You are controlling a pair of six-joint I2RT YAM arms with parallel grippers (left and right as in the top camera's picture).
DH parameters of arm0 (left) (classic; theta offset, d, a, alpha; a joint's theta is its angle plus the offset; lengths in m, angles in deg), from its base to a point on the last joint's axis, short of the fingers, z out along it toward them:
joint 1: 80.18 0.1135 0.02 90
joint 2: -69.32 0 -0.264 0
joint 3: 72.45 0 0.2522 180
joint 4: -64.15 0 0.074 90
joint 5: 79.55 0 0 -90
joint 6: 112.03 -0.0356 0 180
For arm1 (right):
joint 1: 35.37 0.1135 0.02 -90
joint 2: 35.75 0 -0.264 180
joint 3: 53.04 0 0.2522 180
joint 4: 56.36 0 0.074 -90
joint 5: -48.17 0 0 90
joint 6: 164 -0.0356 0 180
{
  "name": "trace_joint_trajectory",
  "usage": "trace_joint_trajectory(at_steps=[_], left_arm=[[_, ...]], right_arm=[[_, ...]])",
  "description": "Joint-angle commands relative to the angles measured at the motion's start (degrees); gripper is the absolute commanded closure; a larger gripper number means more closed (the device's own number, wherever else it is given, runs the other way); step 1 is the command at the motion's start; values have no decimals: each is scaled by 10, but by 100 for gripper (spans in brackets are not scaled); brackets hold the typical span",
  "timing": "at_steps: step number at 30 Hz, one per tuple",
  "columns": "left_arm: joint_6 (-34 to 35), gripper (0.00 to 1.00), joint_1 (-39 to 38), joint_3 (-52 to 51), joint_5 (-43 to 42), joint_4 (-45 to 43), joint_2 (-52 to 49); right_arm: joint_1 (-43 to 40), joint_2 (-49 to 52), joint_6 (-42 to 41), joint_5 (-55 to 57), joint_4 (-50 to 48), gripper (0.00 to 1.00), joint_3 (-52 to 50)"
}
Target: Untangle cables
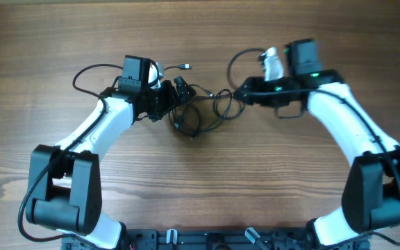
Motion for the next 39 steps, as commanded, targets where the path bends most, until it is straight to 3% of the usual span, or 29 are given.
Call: trace_joint_trajectory(at_steps=[1,3,5,6,7,9,11,16,20,23,28,33,36,39], left_arm=[[-11,0,-2,3,1,-5,-4],[-11,0,-2,3,1,-4,-4],[-11,0,-2,3,1,-4,-4],[-11,0,-2,3,1,-4,-4],[-11,0,-2,3,1,-4,-4],[-11,0,-2,3,1,-4,-4],[-11,0,-2,3,-14,-4,-4],[-10,0,-13,3,-124,-45,-4],[-4,0,-50,3,-127,-83,-4],[25,0,-86,5,-87,-101,-4],[74,2,-122,5,-19,-129,-4],[84,15,-134,21,31,-125,-4],[83,18,-141,50,74,-96,-7],[64,22,-155,103,132,-35,-18]], right_arm=[[14,8,-95,89,-5,49,-1],[14,8,-138,106,-7,52,-1],[14,8,-165,110,-13,49,-1],[14,8,-178,110,-17,41,-1],[14,8,-188,110,-19,26,-1],[15,8,-183,112,-21,17,-1],[15,8,-180,120,-20,0,-1],[15,9,-172,185,-6,0,-1],[15,9,-207,225,16,0,-1],[14,9,-267,243,33,8,-1],[12,9,-277,268,43,28,-1],[-27,8,-357,328,113,29,-1],[-68,8,-348,324,135,30,-1],[-113,8,-285,296,147,30,-1]])
